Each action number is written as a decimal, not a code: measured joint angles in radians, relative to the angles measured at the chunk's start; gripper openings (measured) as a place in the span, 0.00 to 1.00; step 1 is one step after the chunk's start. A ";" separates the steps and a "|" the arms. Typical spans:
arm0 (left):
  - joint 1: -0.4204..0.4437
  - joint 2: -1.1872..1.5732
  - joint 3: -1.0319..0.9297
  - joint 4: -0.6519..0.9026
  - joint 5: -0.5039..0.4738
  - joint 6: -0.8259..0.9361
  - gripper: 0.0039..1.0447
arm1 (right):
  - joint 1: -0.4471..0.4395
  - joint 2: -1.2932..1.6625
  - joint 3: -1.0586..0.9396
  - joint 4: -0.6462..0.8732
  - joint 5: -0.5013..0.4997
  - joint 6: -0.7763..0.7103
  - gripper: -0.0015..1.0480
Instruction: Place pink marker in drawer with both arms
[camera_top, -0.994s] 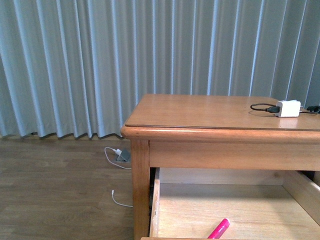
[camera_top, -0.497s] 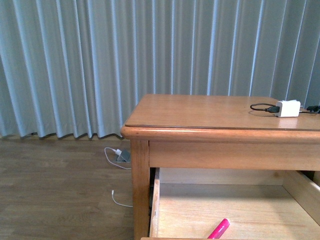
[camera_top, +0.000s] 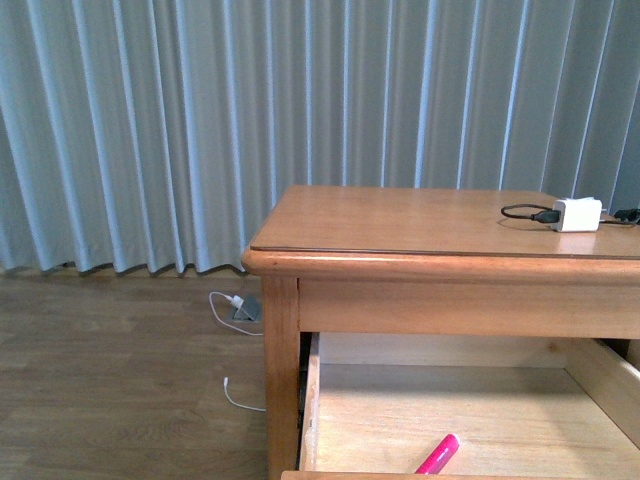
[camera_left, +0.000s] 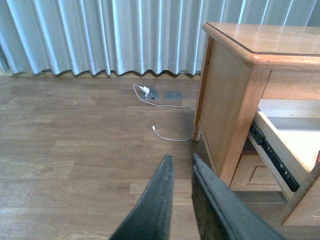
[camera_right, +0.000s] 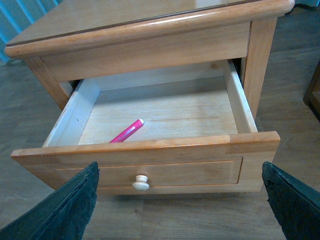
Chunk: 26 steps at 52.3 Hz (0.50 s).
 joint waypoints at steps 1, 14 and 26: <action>0.000 0.000 0.000 0.000 0.000 0.000 0.21 | 0.000 0.000 0.000 0.000 0.000 0.000 0.92; 0.000 0.000 0.000 0.000 0.000 0.000 0.66 | 0.135 0.089 -0.014 -0.085 0.154 -0.019 0.92; 0.000 0.000 0.000 0.000 0.000 0.001 0.95 | 0.158 0.406 0.037 -0.087 0.105 -0.047 0.92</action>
